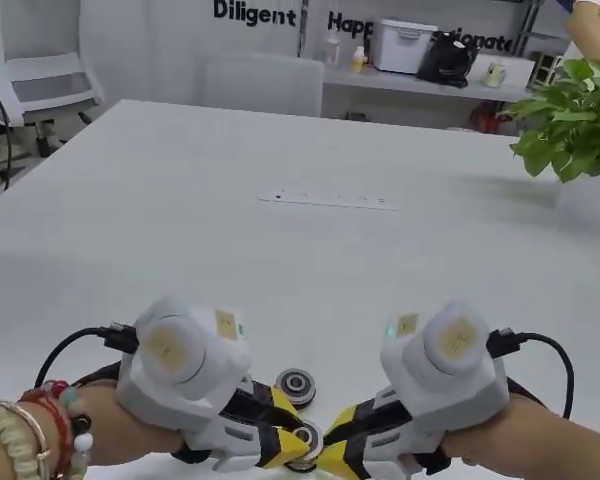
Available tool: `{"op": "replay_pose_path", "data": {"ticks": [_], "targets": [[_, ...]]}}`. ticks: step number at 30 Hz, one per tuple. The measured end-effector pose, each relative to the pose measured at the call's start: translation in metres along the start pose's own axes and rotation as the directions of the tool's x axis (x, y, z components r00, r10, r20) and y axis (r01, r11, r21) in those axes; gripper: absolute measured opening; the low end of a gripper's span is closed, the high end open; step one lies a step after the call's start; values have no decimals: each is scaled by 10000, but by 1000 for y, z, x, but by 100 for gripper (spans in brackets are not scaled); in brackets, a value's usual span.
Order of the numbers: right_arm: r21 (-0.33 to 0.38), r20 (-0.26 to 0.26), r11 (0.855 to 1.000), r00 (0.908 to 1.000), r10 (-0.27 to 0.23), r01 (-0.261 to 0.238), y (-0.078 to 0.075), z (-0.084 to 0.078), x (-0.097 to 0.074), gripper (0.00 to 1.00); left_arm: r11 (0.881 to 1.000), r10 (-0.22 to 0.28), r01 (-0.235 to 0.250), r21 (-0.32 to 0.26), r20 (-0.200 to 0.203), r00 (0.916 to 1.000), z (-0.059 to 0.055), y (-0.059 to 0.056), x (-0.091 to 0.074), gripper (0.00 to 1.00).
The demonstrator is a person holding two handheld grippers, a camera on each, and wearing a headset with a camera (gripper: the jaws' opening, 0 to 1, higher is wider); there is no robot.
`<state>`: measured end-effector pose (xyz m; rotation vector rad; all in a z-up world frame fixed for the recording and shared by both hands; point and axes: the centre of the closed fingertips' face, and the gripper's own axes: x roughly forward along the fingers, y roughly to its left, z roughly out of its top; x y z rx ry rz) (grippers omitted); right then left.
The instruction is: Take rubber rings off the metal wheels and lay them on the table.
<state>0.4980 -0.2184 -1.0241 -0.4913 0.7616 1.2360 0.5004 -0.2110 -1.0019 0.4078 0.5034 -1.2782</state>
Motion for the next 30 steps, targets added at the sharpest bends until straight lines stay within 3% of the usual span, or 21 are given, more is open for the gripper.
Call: {"op": "replay_pose_path", "data": {"ticks": [2,13,19,25,28,30], "targets": [[468,62,9988,9999,123,-125,1,1,0,2,10000,11,-11,-1,-2,10000,0,0,0,14],[257,-68,9996,9999,-148,150,-4,1,1,0,9999,97,-97,-108,8,10000,0,1,0,14],[600,-67,9978,9996,-262,265,-8,1,0,0,9999,112,-112,-56,-4,9999,0,1,0,14],[1673,15,9857,9997,-229,224,-10,2,-3,0,9999,116,-116,-68,-14,9999,-1,2,0,14],[2355,48,9717,9998,-187,170,-10,2,-4,0,9999,115,-115,-56,-1,9999,-1,2,0,14],[2962,93,9551,9999,-120,87,-10,2,-5,0,9999,114,-114,-59,4,9999,0,2,0,14]]}}
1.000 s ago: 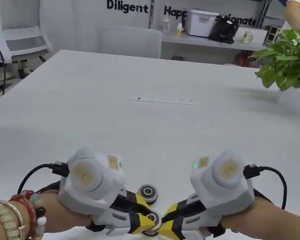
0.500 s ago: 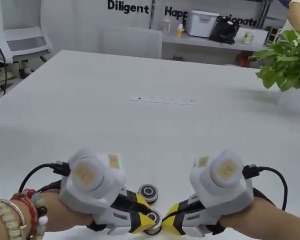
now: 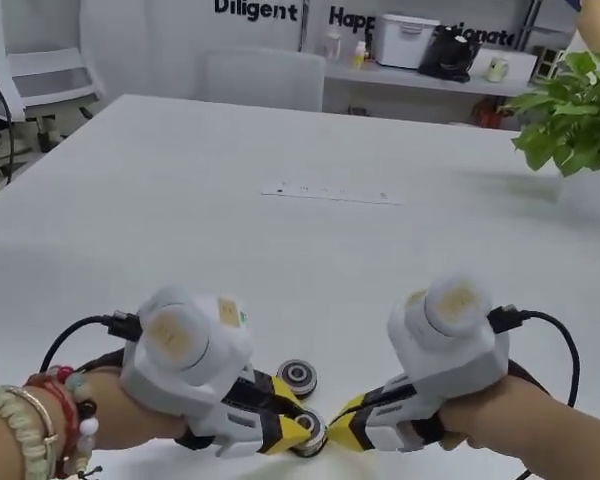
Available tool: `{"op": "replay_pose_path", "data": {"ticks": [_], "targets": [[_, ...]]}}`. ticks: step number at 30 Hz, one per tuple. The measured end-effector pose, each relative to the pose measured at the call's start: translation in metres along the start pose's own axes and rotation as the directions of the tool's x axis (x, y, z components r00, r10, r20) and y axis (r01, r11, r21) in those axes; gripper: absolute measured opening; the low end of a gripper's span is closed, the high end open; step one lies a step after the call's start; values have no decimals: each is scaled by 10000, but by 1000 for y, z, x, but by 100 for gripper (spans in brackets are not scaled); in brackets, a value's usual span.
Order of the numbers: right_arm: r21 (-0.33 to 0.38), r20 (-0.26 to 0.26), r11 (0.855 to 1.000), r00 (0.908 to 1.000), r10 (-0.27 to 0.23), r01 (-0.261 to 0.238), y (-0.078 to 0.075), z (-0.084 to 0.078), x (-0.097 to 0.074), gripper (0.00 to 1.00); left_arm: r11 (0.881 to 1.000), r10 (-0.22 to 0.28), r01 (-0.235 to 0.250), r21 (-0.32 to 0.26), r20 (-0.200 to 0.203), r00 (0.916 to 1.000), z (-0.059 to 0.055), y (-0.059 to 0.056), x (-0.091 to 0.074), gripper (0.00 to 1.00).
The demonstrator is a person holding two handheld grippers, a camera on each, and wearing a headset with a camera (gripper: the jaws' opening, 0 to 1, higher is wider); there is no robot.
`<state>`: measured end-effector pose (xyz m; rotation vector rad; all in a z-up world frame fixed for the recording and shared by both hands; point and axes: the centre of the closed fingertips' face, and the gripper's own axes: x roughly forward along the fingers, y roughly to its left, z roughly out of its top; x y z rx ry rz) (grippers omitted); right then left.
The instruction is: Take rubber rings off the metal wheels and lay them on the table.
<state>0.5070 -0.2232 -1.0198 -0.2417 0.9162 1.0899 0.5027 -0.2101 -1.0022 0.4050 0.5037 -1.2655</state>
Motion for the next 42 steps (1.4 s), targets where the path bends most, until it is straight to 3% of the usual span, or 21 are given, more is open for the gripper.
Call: {"op": "replay_pose_path", "data": {"ticks": [4,7,8,12,18,25,40,42], "targets": [[576,78,9983,10000,61,-65,-1,2,-1,0,10000,7,-7,-18,1,10000,0,0,0,14],[1754,552,9839,9982,241,-335,0,9,-4,0,10000,-1,1,-12,3,10000,0,0,0,14],[1840,587,9825,9981,179,-285,-2,10,-5,0,10000,-2,2,-12,5,10000,0,0,0,14],[1251,323,9920,9994,102,-142,0,5,-2,0,10000,-4,4,-21,22,10000,0,0,0,14],[1050,388,9943,9991,152,-192,0,6,-3,0,10000,-11,11,-23,31,10000,0,1,0,14],[99,421,9997,9989,220,-225,2,5,-3,0,10000,-19,19,-38,47,10000,0,1,0,14],[-210,446,9995,9987,236,-226,3,6,-3,0,9993,-19,26,-383,167,9999,0,2,-1,13],[-325,444,9992,9987,243,-229,3,6,-3,0,10000,-1,2,-88,151,9999,0,2,-1,13]]}}
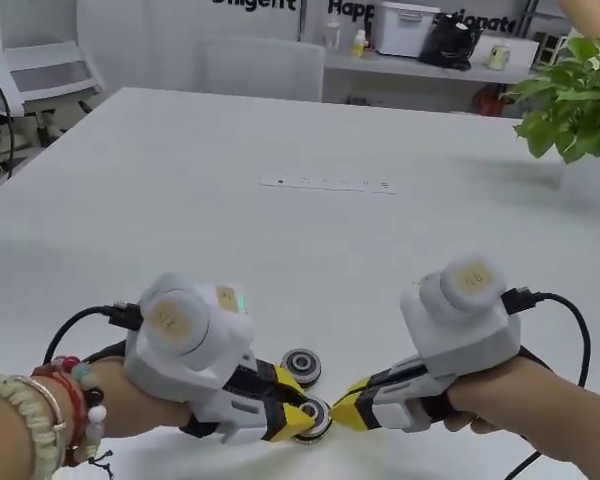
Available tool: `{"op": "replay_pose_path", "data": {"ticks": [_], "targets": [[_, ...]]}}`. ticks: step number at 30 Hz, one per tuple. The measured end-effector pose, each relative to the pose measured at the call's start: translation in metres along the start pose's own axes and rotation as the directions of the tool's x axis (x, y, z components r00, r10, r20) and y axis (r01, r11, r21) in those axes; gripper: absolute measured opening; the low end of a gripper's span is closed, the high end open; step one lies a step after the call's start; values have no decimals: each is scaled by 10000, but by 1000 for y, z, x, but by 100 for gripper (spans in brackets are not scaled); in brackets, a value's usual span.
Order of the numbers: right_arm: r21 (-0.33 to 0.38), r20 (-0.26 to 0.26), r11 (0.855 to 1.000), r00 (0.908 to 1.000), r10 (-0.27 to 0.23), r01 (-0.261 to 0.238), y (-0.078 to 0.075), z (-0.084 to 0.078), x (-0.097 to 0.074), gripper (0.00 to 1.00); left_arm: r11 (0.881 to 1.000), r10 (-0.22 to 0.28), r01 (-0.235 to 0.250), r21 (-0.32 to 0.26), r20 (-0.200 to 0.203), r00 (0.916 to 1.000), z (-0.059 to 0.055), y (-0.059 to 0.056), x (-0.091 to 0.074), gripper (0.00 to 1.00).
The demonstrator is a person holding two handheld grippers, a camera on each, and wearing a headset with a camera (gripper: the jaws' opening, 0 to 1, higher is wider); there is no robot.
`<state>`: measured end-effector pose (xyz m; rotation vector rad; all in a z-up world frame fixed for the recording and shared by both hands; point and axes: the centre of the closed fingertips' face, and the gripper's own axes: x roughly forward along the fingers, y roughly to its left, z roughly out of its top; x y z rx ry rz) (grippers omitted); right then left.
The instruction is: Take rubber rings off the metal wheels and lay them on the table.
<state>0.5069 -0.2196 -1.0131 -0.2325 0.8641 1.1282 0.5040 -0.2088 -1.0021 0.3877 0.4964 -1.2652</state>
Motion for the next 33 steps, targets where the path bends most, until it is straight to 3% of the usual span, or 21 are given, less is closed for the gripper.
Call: {"op": "replay_pose_path", "data": {"ticks": [8,13,14,17,18,20,21,23,26,29,32,33], "targets": [[-618,39,9981,10000,-55,57,1,1,0,0,9999,23,-22,-142,27,10000,0,0,0,13],[-532,33,9986,10000,6,-4,0,1,0,0,9993,21,-19,-372,53,10000,0,0,0,13],[-563,36,9984,10000,6,-4,0,1,0,0,9986,50,-45,-534,86,10000,0,1,0,13],[-463,51,9989,10000,61,-58,1,1,1,0,9800,211,-164,-1984,216,9995,1,5,0,13],[-444,58,9990,9999,89,-86,2,1,1,0,9755,274,-222,-2191,205,9994,1,7,-1,12],[-289,97,9995,9998,150,-147,2,2,2,0,9858,95,-54,-1679,236,9997,0,6,-2,12],[-233,105,9996,9998,172,-169,2,2,2,0,9949,25,1,-1004,251,9997,0,4,-2,12],[-89,158,9998,9997,188,-186,2,2,2,0,9999,98,-96,-75,275,9996,0,2,-1,12],[-39,140,9998,9997,192,-191,3,2,3,0,9993,74,-63,-376,298,9995,-1,3,-2,13],[12,67,9998,9997,218,-218,3,1,3,0,9997,64,-53,-235,437,9990,-1,2,-2,13],[89,-503,9973,9960,732,-729,4,0,4,0,9997,-173,181,-168,463,9988,-1,3,-2,13],[-67,-479,9970,9959,771,-775,3,1,4,0,9995,-198,211,-249,494,9986,-1,3,-2,13]]}}
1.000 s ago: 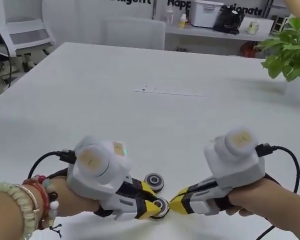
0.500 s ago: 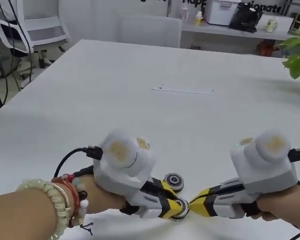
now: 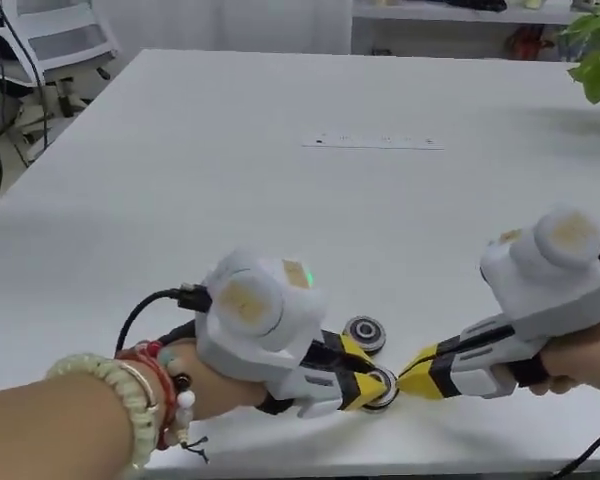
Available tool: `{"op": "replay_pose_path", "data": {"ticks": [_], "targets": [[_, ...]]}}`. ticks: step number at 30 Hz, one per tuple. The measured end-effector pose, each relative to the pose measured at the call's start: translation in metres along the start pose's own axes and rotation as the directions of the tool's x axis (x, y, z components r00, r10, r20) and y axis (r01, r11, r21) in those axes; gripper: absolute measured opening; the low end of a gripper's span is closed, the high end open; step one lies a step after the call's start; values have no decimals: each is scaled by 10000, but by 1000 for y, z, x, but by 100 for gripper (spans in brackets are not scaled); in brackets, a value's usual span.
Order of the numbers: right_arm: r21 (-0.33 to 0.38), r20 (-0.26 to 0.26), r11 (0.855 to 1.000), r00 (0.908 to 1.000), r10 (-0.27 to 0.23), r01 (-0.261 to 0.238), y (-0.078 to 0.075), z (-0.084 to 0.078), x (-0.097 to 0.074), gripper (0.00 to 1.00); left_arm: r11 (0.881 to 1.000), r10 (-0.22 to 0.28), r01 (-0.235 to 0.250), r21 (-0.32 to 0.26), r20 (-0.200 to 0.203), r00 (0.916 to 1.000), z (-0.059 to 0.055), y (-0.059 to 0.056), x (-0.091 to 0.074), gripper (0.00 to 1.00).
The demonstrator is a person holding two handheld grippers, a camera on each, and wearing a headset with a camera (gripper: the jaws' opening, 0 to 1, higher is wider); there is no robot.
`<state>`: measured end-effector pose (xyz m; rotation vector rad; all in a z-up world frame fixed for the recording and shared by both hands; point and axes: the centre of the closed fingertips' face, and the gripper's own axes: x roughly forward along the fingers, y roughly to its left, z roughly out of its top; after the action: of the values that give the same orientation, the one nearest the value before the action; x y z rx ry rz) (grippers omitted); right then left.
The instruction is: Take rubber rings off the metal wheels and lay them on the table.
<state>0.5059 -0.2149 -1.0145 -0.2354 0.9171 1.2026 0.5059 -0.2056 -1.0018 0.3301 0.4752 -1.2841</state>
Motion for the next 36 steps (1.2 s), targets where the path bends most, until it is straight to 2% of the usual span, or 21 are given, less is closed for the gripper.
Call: {"op": "replay_pose_path", "data": {"ticks": [3,5,6,7,14,18,22,25,28,31,36], "targets": [[6,95,9999,9998,152,-152,-4,1,-1,0,9998,37,-33,-208,223,9997,0,-1,0,13],[81,266,9994,9991,345,-347,-3,2,-2,0,9999,43,-41,-109,192,9998,1,-2,0,14],[98,260,9993,9990,364,-367,-3,2,-2,0,9996,-297,297,30,45,9995,-1,-9,0,15],[72,281,9992,9988,401,-403,-3,2,-1,0,9999,-105,105,-42,181,9998,2,-6,-1,15],[-41,491,9976,9964,690,-689,-3,2,-2,0,9996,-273,272,75,145,9995,1,-4,3,15],[580,930,9937,9916,904,-961,-2,3,-3,0,9994,-342,341,112,152,9993,1,-4,3,15],[707,1012,9918,9899,991,-1066,-3,3,-3,0,9994,-336,335,69,169,9993,1,-3,3,15],[670,1136,9899,9867,1166,-1247,-3,3,-3,0,9993,-385,384,38,0,9993,2,-3,3,14],[925,1235,9854,9837,1309,-1427,-4,1,-3,0,9992,-388,388,77,-69,9992,1,-3,3,14],[620,1215,9878,9835,1343,-1426,-3,0,-4,0,9990,-444,444,15,-44,9990,2,-3,3,14],[520,1249,9863,9809,1491,-1566,-2,-1,-4,0,9990,-440,440,-9,-98,9990,2,-3,3,14]]}}
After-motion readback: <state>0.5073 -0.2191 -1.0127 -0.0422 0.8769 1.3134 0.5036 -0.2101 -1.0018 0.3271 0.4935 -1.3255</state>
